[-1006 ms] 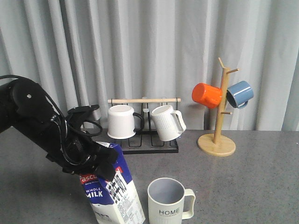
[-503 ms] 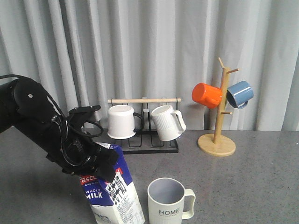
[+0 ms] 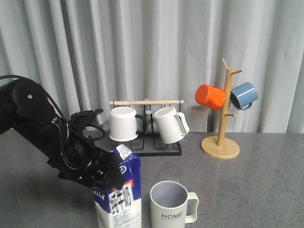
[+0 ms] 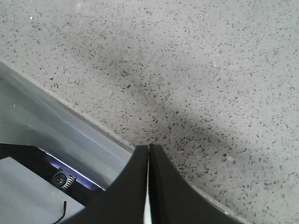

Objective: Place milk next to cup
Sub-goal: 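Carry the milk carton with the left gripper beside the HOME mug, then release the carton and lift the left gripper away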

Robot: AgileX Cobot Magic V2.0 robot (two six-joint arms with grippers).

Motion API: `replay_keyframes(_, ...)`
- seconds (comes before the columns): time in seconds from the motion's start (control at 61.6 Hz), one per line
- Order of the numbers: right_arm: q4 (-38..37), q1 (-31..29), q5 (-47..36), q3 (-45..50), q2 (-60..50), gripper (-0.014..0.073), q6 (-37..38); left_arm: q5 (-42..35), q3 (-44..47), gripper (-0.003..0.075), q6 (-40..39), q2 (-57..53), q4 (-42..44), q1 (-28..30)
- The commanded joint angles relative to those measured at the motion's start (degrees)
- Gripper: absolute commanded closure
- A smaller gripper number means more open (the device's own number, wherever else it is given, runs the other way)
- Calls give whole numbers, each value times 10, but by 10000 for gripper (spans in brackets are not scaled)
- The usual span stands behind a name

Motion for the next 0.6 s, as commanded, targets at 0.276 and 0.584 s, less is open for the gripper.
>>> replay_keyframes(0.276,4,-4,-55,-16,0,599,2,3,-14,159,-7,-102,-19,-2)
replay_keyframes(0.584,-63,-4,-147,-16,0,599,116,1,-14,389,-13,-216,13,-2)
